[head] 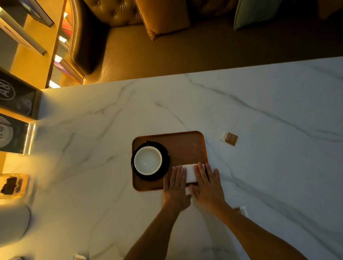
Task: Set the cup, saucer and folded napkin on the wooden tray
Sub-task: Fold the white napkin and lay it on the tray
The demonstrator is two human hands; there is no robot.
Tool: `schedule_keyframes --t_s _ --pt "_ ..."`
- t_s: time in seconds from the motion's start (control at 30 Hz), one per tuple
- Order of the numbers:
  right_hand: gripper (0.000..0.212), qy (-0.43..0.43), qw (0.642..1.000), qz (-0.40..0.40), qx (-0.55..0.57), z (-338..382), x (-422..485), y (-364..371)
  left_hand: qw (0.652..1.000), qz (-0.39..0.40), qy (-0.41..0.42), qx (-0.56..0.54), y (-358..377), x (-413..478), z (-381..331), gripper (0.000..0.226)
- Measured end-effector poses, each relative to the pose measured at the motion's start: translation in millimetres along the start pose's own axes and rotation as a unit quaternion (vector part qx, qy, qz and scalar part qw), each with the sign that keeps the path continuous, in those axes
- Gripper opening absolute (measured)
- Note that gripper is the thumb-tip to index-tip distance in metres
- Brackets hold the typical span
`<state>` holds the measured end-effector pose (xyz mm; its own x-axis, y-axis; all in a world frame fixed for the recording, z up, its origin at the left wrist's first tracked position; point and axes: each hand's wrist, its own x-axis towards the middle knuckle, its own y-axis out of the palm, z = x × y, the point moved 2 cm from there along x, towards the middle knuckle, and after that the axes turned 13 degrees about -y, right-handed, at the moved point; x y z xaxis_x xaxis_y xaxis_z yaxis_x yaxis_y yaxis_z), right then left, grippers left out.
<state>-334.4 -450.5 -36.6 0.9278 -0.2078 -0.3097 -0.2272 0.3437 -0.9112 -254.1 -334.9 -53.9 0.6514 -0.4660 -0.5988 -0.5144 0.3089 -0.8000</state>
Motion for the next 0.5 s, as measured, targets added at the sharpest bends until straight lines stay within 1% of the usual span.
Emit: schedule_keyframes --t_s 0.1,0.2,0.27,0.33,0.43,0.5 --pt "0.067 0.02 0.999 0.014 -0.022 11.5 -1.6 -16.2 0.999 0.023 -0.022 -0.024 -19.1 -8.3 -4.9 0.088" --pt "0.064 0.024 0.999 -0.009 -0.025 20.3 -11.0 -28.4 0.999 0.008 -0.027 -0.034 -31.4 -26.8 -1.6 0.084" --pt "0.069 0.03 0.999 -0.015 -0.013 26.2 -25.2 -31.7 0.999 -0.008 -0.029 -0.03 -33.6 -44.9 7.0 0.085" --pt "0.078 0.045 0.999 -0.006 -0.003 31.0 -44.9 -31.9 0.998 -0.022 -0.048 -0.03 -30.3 -65.0 19.0 0.085" --pt "0.079 0.053 0.998 0.006 0.016 32.9 -77.6 -17.2 0.995 -0.026 -0.09 -0.043 -19.3 -97.2 39.6 0.082" --pt "0.081 0.06 0.998 0.008 0.016 34.0 -99.5 -9.0 0.992 -0.015 -0.111 -0.049 -8.8 -117.0 52.3 0.081"
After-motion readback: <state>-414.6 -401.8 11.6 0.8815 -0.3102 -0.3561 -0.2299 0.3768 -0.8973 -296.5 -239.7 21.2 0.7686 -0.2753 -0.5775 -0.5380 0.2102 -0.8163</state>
